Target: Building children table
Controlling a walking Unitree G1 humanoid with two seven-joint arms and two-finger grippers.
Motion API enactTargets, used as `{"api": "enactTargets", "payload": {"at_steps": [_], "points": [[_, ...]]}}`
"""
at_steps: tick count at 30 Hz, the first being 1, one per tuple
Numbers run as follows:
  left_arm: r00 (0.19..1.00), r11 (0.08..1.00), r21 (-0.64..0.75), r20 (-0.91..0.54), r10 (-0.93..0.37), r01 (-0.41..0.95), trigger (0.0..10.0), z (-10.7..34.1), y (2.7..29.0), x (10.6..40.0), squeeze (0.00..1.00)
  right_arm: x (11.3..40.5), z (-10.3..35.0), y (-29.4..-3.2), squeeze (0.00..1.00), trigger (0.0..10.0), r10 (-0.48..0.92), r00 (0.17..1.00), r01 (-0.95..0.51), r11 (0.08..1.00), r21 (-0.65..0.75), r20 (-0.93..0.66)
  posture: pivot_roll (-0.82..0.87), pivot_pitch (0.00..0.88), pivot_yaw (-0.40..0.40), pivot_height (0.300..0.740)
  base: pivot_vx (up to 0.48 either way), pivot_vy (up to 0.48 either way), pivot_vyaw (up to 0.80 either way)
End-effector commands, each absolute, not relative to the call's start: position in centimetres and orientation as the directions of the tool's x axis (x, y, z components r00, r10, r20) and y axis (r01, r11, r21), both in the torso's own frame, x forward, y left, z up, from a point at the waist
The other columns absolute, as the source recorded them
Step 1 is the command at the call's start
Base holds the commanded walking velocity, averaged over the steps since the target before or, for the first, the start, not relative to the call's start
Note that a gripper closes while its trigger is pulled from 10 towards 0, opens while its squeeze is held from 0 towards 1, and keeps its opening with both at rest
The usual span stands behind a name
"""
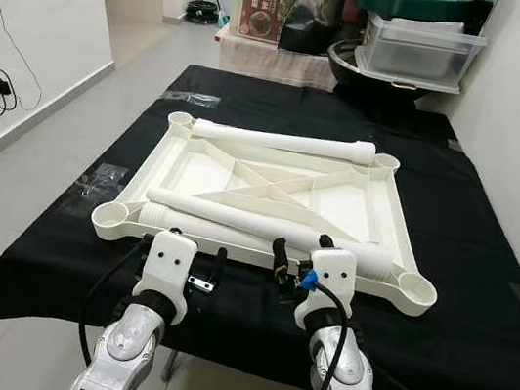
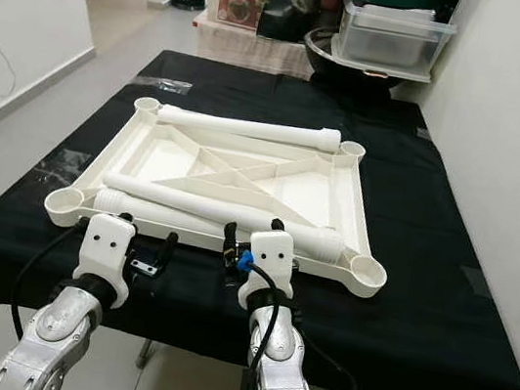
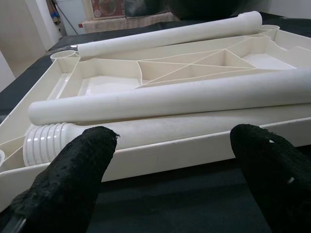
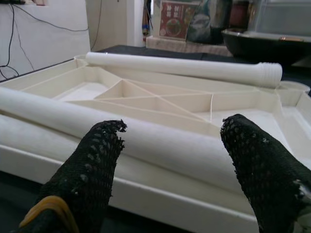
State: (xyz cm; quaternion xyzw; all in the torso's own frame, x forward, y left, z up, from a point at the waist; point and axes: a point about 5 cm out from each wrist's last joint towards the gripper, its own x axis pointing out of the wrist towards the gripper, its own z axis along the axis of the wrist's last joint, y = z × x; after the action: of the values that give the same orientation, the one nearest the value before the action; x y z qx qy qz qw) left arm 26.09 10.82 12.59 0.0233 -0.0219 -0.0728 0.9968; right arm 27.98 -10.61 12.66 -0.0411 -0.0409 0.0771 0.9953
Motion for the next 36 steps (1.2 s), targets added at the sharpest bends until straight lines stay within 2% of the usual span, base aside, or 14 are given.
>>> {"api": "enactTargets", "payload": {"at_steps": [1, 3, 5, 8, 11, 13, 20, 22, 23, 24, 27, 32, 34, 36], "points": [[0.989, 0.988, 0.058, 0.023, -0.145, 0.144, 10.0, 12.3, 10.8, 26.0, 0.00, 28.7, 13.6, -11.1, 0.00, 10.0, 0.155, 0.982, -0.147, 0.986, -0.084, 0.108, 0.02, 0.000, -0.033, 0.740, 0.000, 0.000, 0.00], [0.989, 0.988, 0.058, 0.023, -0.145, 0.144, 10.0, 12.3, 10.8, 26.0, 0.00, 28.7, 13.6, -11.1, 0.00, 10.0, 0.155, 0.982, -0.147, 0.986, -0.084, 0.108, 0.02, 0.000, -0.033, 0.740, 0.000, 0.000, 0.00], [0.989, 0.988, 0.055, 0.024, -0.147, 0.145, 10.0, 12.3, 10.6, 25.9, 0.00, 31.3, 17.1, -12.7, 0.00, 10.0, 0.155, 0.965, -0.128, 0.983, -0.135, 0.212, 0.02, 0.000, -0.044, 0.740, 0.000, 0.000, 0.00], [0.989, 0.988, 0.055, 0.024, -0.147, 0.145, 10.0, 12.3, 10.6, 25.9, 0.00, 31.3, 17.1, -12.7, 0.00, 10.0, 0.155, 0.965, -0.128, 0.983, -0.135, 0.212, 0.02, 0.000, -0.044, 0.740, 0.000, 0.000, 0.00], [0.989, 0.988, 0.050, 0.023, -0.147, 0.146, 10.0, 12.2, 10.4, 25.8, 0.00, 34.5, 20.9, -14.4, 0.00, 10.0, 0.150, 0.955, -0.115, 0.983, -0.145, 0.257, 0.02, 0.000, -0.066, 0.740, 0.000, 0.000, 0.00], [0.989, 0.989, 0.042, 0.020, -0.146, 0.145, 10.0, 12.1, 10.2, 25.7, 0.00, 37.6, 23.6, -14.9, 0.00, 10.0, 0.190, 0.964, -0.153, 0.968, -0.197, 0.185, 0.02, 0.000, -0.084, 0.740, 0.000, 0.000, 0.00], [0.989, 0.988, 0.043, 0.017, -0.148, 0.148, 10.0, 11.9, 10.1, 25.6, 0.00, 39.9, 24.5, -14.0, 0.00, 10.0, 0.320, 0.947, -0.303, 0.900, -0.313, 0.005, 0.03, 0.000, -0.092, 0.740, 0.000, 0.000, 0.00], [0.989, 0.988, 0.044, 0.017, -0.149, 0.148, 10.0, 11.9, 10.0, 25.6, 0.00, 40.4, 24.3, -13.7, 0.00, 10.0, 0.370, 0.925, -0.374, 0.842, -0.389, -0.088, 0.04, 0.000, -0.101, 0.740, 0.000, 0.000, 0.00], [0.989, 0.988, 0.043, 0.017, -0.148, 0.147, 10.0, 11.9, 10.0, 25.5, 0.00, 40.8, 24.2, -13.5, 0.00, 10.0, 0.410, 0.894, -0.445, 0.764, -0.467, -0.182, 0.04, 0.000, -0.105, 0.740, 0.000, 0.000, 0.00], [0.989, 0.988, 0.043, 0.017, -0.148, 0.147, 10.0, 11.9, 10.0, 25.5, 0.00, 40.8, 24.2, -13.5, 0.00, 10.0, 0.410, 0.894, -0.445, 0.764, -0.467, -0.182, 0.04, 0.000, -0.105, 0.740, 0.000, 0.000, 0.00], [0.989, 0.989, 0.039, 0.017, -0.146, 0.145, 10.0, 12.0, 9.9, 25.1, 0.00, 41.0, 23.7, -13.7, 0.00, 10.0, 0.442, 0.818, -0.575, 0.633, -0.518, -0.368, 0.04, 0.000, -0.120, 0.740, 0.000, 0.000, 0.00], [0.990, 0.990, 0.033, 0.015, -0.141, 0.141, 10.0, 12.1, 9.8, 24.8, 0.00, 40.9, 23.5, -13.9, 0.00, 10.0, 0.467, 0.736, -0.676, 0.546, -0.495, -0.491, 0.04, 0.000, -0.124, 0.740, 0.000, 0.000, 0.00], [0.990, 0.990, 0.024, 0.013, -0.140, 0.140, 10.0, 12.2, 9.5, 24.3, 0.00, 40.7, 23.9, -14.1, 0.00, 10.0, 0.508, 0.636, -0.770, 0.463, -0.439, -0.581, 0.03, 0.000, -0.139, 0.740, 0.000, 0.000, 0.00], [0.990, 0.990, 0.019, 0.010, -0.140, 0.140, 10.0, 12.2, 9.3, 24.1, 0.00, 40.6, 24.2, -14.3, 0.00, 10.0, 0.521, 0.595, -0.803, 0.424, -0.420, -0.612, 0.03, 0.000, -0.140, 0.740, 0.000, 0.000, 0.00]]}}
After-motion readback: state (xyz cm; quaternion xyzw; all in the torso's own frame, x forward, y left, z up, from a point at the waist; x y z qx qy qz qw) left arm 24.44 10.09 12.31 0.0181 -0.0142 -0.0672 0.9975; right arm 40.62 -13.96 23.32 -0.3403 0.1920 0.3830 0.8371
